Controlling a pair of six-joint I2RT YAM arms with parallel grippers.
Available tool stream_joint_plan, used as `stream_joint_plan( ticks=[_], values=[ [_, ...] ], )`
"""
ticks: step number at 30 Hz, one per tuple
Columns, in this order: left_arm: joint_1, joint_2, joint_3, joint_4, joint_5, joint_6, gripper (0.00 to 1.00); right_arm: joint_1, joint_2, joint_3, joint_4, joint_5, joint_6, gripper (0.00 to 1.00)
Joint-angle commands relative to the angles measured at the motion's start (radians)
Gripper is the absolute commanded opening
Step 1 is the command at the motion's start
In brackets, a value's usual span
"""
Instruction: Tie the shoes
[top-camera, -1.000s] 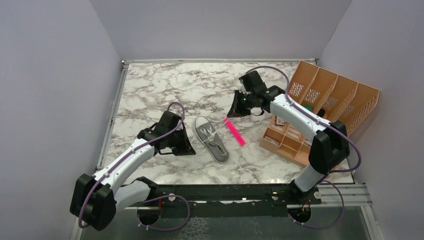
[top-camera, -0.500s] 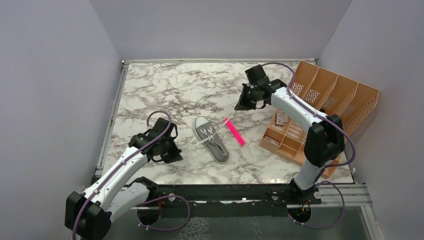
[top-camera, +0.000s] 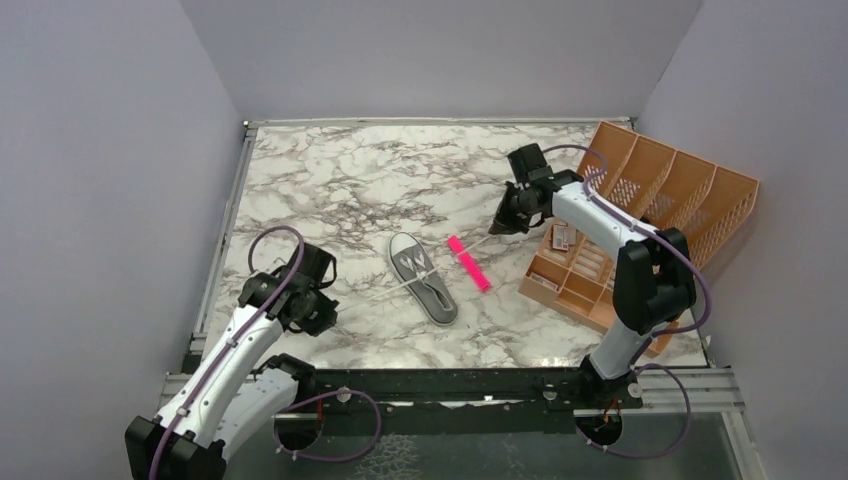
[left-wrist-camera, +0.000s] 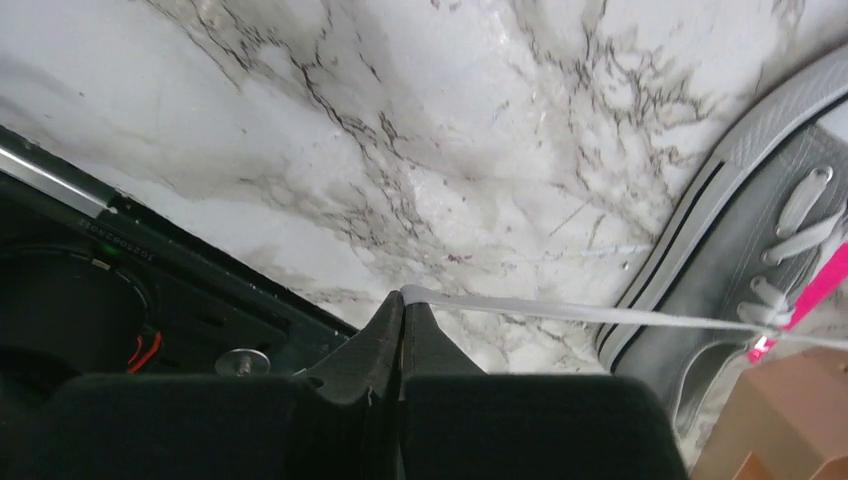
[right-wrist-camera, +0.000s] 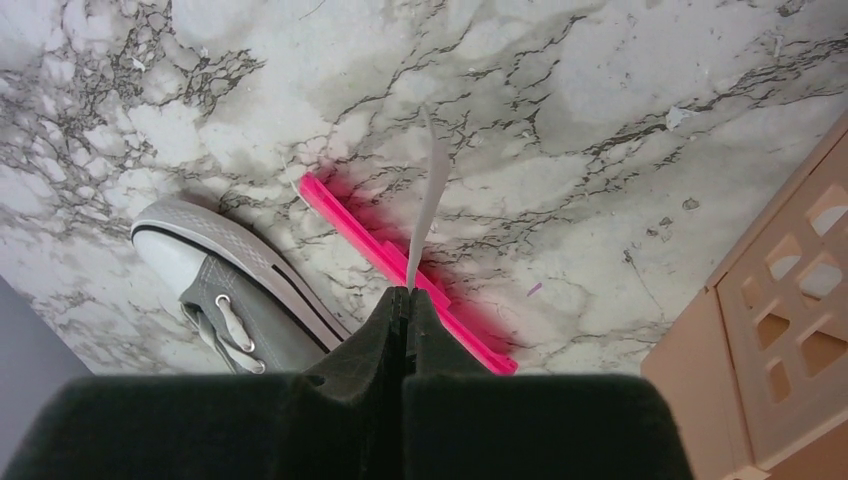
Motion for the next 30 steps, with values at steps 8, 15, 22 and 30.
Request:
stream_joint_plan(
  ticks=[8, 15, 22, 30],
  values=[
    [0.214, 0.137, -0.001, 0.095, -0.101, 0.229, 0.00, -0.071, -0.041, -0.131, 0.123, 0.017, 0.012, 0.00],
    [0.397, 0.202, -0.014, 0.158, -0.011, 0.359, 0.00, -0.093, -0.025, -0.170, 0.167, 0.020, 0.013, 0.01],
    [0.409, 0.225, 0.006, 0.283, 0.209, 0.491, 0.00, -0.065, -0.043, -0.125, 0.234, -0.537, -0.316, 0.03],
    [0.411, 0.186, 0.075, 0.264, 0.204, 0.566, 0.56, 0.097, -0.047, -0.140, 0.130, -0.558, -0.590, 0.52]
  ],
)
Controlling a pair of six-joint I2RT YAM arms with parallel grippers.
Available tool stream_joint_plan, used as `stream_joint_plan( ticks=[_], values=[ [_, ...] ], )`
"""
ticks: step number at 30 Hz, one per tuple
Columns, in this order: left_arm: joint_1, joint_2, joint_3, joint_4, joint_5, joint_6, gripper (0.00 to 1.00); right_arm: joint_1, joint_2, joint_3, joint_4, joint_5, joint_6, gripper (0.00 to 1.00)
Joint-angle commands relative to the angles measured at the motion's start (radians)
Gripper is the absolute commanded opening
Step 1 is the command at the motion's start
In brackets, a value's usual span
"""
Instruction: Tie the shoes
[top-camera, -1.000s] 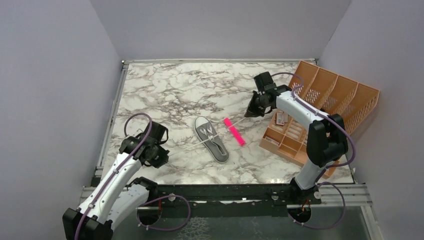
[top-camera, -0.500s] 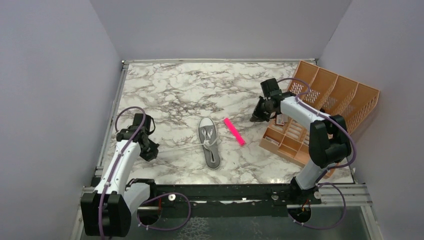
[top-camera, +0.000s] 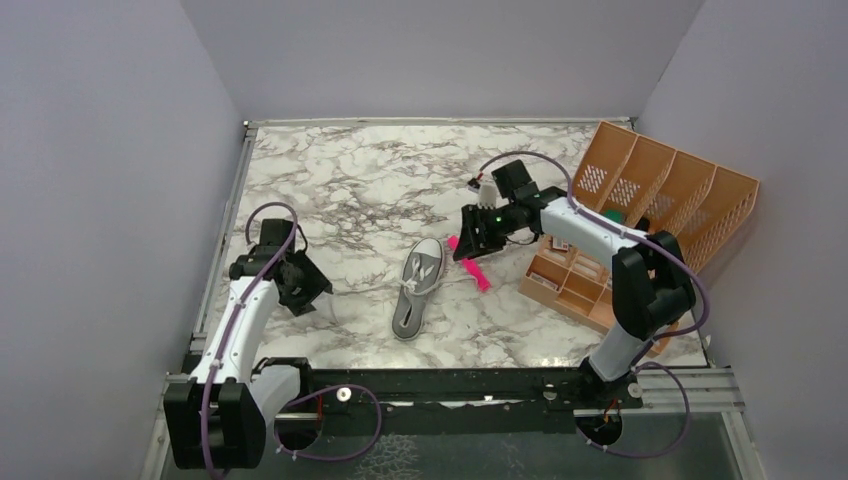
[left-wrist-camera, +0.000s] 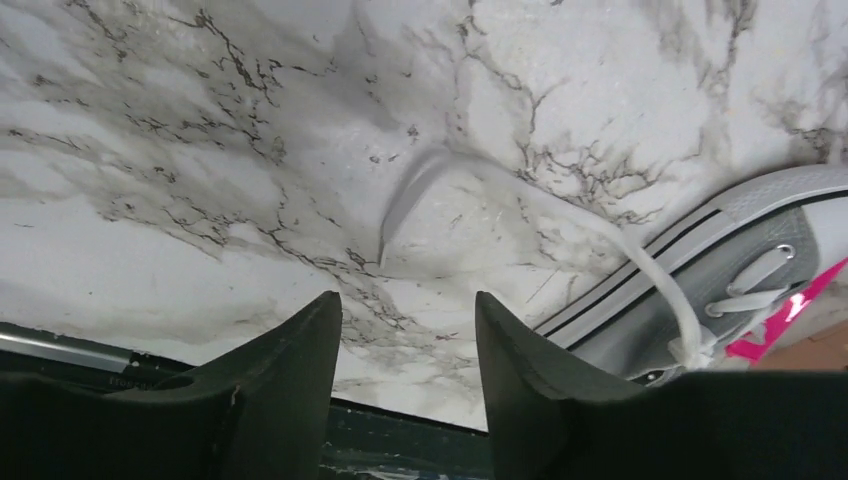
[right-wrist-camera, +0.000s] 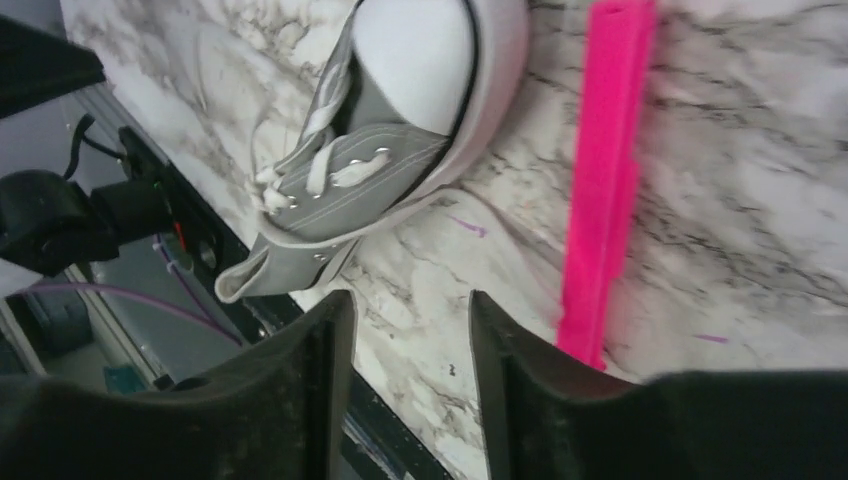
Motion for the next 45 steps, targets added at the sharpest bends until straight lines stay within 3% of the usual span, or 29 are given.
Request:
stream_joint_plan(
  ticks=[1, 3, 6, 9, 15, 21, 25, 29, 34, 35, 38, 45],
  values=[
    [0.002, -0.028, 0.094, -0.003, 0.009, 0.073, 0.71, 0.042, -0.027, -0.025, -0.020, -0.080, -0.148, 0.57],
    [-0.034, -0.025, 0.133, -0.002, -0.012, 0.086, 0.82, 0.047, -0.042, -0.020, -0.034, -0.051, -0.181, 0.62],
    [-0.077, 0.000, 0.175, 0.037, -0.051, 0.136, 0.84, 0.090, -0.052, 0.013, -0.085, 0.116, -0.285, 0.65],
    [-0.135, 0.057, 0.175, 0.139, 0.002, 0.185, 0.85, 0.152, -0.059, -0.005, -0.061, 0.217, -0.435, 0.66],
    [-0.268, 0.176, 0.157, 0.335, 0.060, 0.213, 0.80, 0.280, -0.202, -0.237, 0.213, 0.231, -0.867, 0.71],
    [-0.299, 0.221, 0.150, 0.360, 0.093, 0.276, 0.71, 0.284, -0.058, -0.173, 0.198, 0.359, -1.010, 0.64],
    [-0.304, 0.177, 0.120, 0.357, 0.116, 0.321, 0.69, 0.284, 0.024, -0.133, 0.200, 0.360, -1.034, 0.60],
    [-0.325, 0.171, 0.115, 0.334, 0.103, 0.338, 0.69, 0.284, 0.091, -0.114, 0.211, 0.381, -1.031, 0.50],
    [-0.336, 0.226, 0.152, 0.292, 0.044, 0.377, 0.72, 0.285, 0.103, -0.106, 0.138, 0.376, -0.982, 0.05],
    [-0.336, 0.257, 0.162, 0.283, 0.049, 0.387, 0.72, 0.284, 0.086, -0.112, 0.122, 0.378, -0.958, 0.01],
    [-0.336, 0.383, 0.205, 0.234, 0.131, 0.388, 0.46, 0.284, -0.001, -0.140, 0.098, 0.361, -0.816, 0.00],
    [-0.396, 0.343, 0.068, 0.309, 0.202, 0.159, 0.38, 0.284, -0.111, -0.150, 0.076, 0.288, -0.486, 0.01]
  ],
)
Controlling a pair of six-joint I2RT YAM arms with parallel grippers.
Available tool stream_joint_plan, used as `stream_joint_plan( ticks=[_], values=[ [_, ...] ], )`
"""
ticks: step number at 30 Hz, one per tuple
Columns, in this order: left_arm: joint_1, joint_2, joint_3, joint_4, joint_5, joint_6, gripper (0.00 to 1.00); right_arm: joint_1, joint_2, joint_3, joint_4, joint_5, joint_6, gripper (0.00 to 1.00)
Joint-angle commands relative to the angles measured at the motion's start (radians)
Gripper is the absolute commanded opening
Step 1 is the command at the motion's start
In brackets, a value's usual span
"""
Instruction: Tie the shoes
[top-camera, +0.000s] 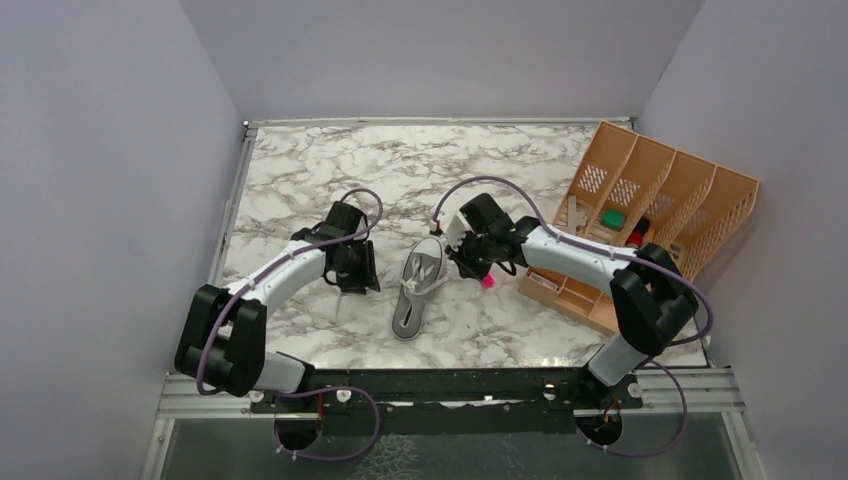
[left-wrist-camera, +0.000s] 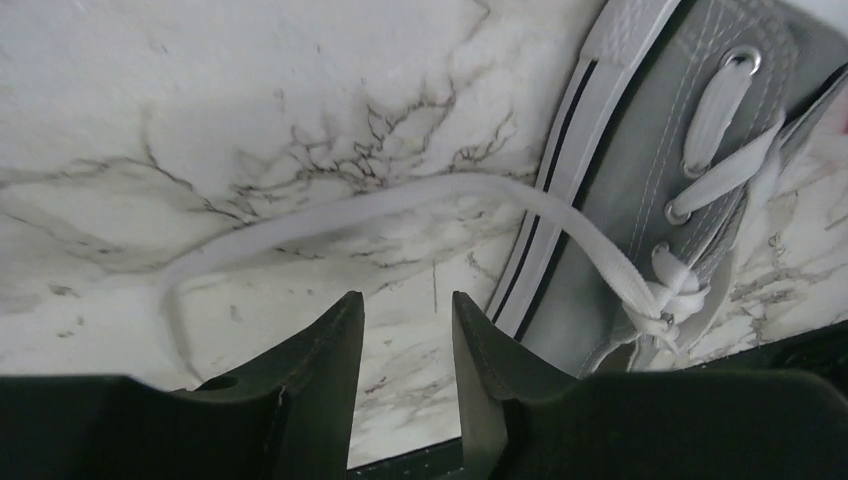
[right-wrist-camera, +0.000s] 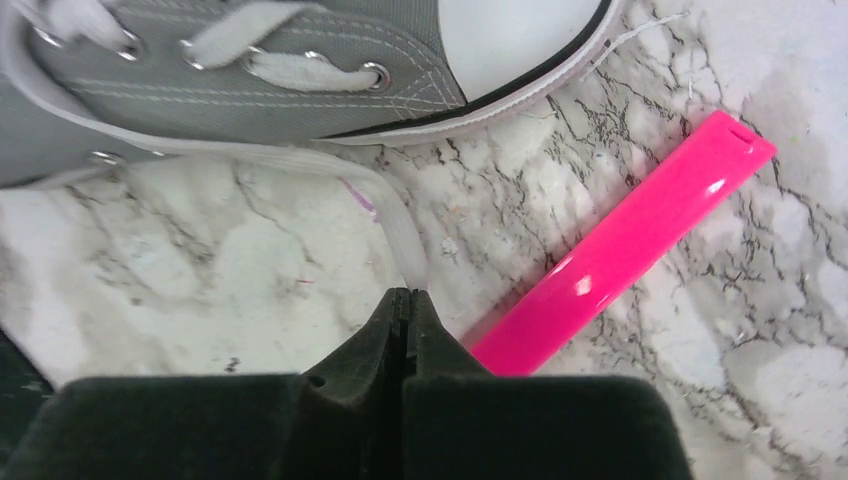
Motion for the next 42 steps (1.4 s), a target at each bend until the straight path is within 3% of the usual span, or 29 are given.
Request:
stream_joint_plan(
  ticks=[1, 6, 13, 16, 20, 23, 30, 36, 42],
  values=[
    [-0.065, -0.034, -0.071, 0.037, 0.077, -0.157, 0.37, -0.001, -0.088, -0.027, 0.017, -0.051, 0.254, 0.01],
    [-0.222, 0.017, -0.104, 0.134, 0.136, -0.258, 0.32, -0.002, -0.138, -0.052, 0.099, 0.033, 0.397, 0.01],
    [-0.293, 0.046, -0.047, 0.254, 0.233, -0.279, 0.33, -0.034, -0.161, -0.065, 0.128, 0.070, 0.489, 0.01],
    [-0.292, 0.000, -0.001, 0.121, 0.070, -0.230, 0.38, -0.045, -0.166, -0.069, 0.119, 0.068, 0.470, 0.01],
    [-0.283, -0.120, 0.027, -0.063, -0.172, -0.152, 0.54, -0.048, -0.166, -0.064, 0.101, 0.063, 0.437, 0.01],
    [-0.280, -0.153, 0.031, -0.091, -0.278, -0.058, 0.66, -0.048, -0.169, -0.048, 0.090, 0.048, 0.422, 0.00],
    [-0.297, -0.107, -0.051, 0.215, 0.019, 0.235, 0.67, -0.048, -0.205, -0.041, 0.077, 0.042, 0.392, 0.01],
    [-0.300, -0.101, -0.162, 0.457, 0.018, 0.374, 0.61, -0.048, -0.243, -0.039, 0.065, 0.061, 0.353, 0.01],
    [-0.302, -0.050, -0.173, 0.525, 0.075, 0.440, 0.54, -0.048, -0.273, -0.047, 0.059, 0.046, 0.353, 0.01]
  ],
)
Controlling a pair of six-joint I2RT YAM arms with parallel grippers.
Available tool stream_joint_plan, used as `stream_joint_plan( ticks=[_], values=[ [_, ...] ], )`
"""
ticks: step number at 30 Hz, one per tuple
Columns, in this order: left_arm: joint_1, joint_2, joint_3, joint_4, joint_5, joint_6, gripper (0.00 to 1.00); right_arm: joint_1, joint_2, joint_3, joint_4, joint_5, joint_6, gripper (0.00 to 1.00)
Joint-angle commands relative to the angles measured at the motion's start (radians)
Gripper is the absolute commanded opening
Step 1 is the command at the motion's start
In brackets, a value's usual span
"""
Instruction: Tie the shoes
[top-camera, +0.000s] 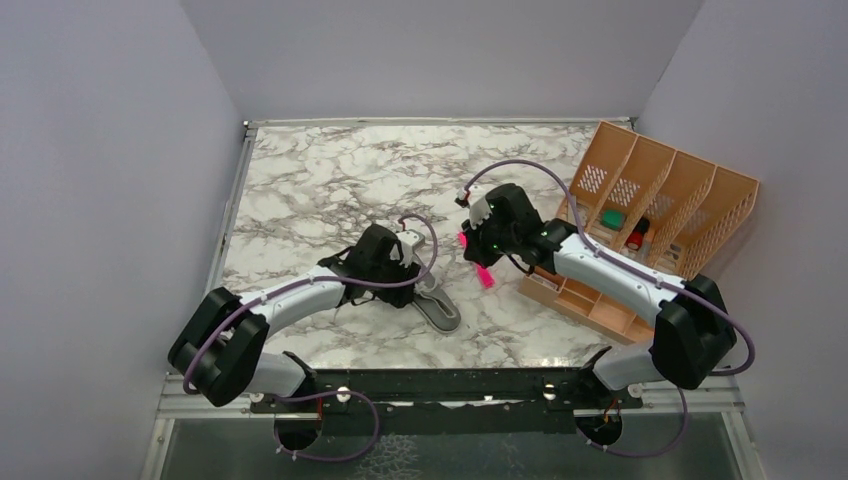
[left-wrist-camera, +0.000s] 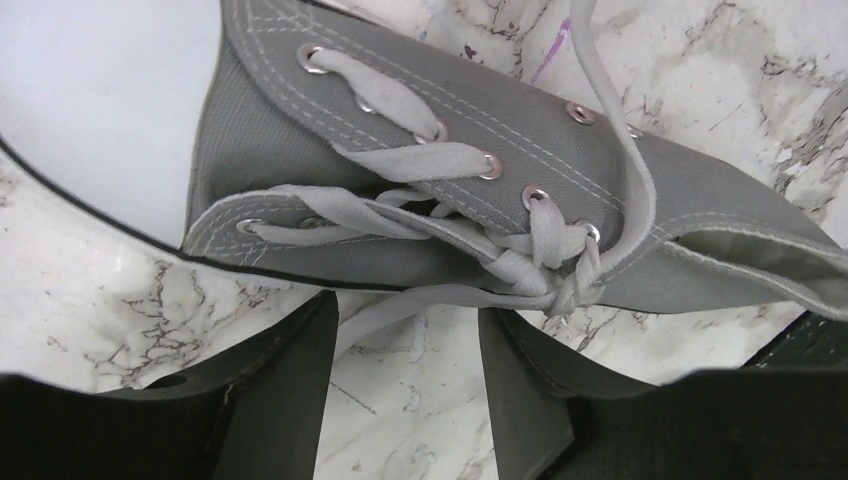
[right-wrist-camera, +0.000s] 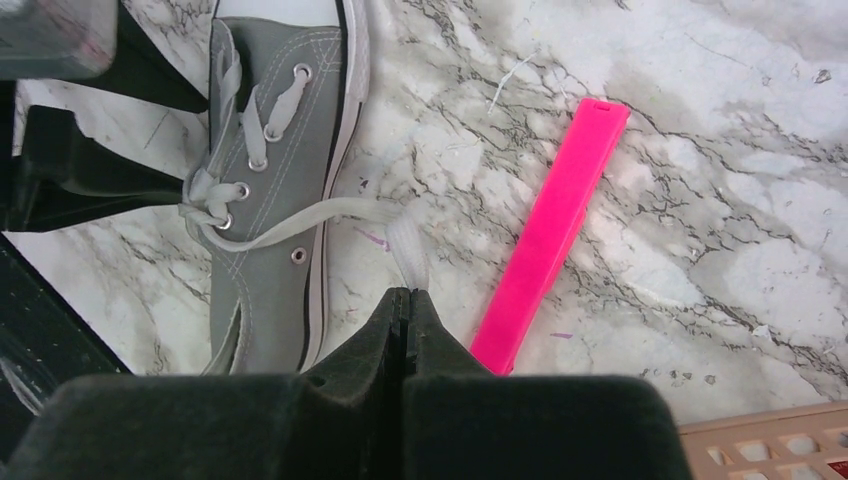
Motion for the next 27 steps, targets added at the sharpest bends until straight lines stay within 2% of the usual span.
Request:
stream_joint_plan(
  ticks=[1, 5, 8, 13, 16, 17, 19, 25, 27],
  values=[
    [-0.006, 0.006, 0.004, 0.161, 0.071, 0.106, 0.54, -0.001, -0.040, 0.008, -0.021, -0.005, -0.018, 0.01],
    [-0.007, 0.004, 0.000, 0.218, 0.080, 0.113, 0.50, -0.001, -0.047, -0.003, -0.015, -0.030, -0.007, 0.00],
    [-0.007, 0.001, -0.002, 0.220, 0.079, 0.101, 0.24, -0.002, -0.054, -0.008, -0.009, -0.036, 0.008, 0.01],
    [-0.007, -0.060, 0.012, 0.136, 0.051, 0.043, 0.10, -0.002, -0.070, -0.001, -0.016, -0.063, 0.084, 0.00],
    [-0.005, -0.106, 0.015, 0.111, 0.064, -0.026, 0.07, -0.010, -0.103, -0.009, -0.006, -0.067, 0.185, 0.01],
    [-0.008, -0.161, -0.004, 0.117, 0.064, -0.131, 0.03, -0.015, -0.109, 0.011, 0.004, -0.080, 0.283, 0.00],
    [-0.012, -0.200, -0.035, 0.152, 0.067, -0.200, 0.02, -0.019, -0.092, 0.053, 0.012, -0.054, 0.378, 0.01],
    [-0.020, -0.295, -0.196, 0.339, 0.056, -0.339, 0.00, -0.020, 0.047, 0.131, 0.196, -0.073, 0.789, 0.00],
    [-0.023, -0.308, -0.227, 0.375, 0.048, -0.358, 0.00, -0.019, 0.118, 0.178, 0.243, -0.084, 0.856, 0.00]
  ],
)
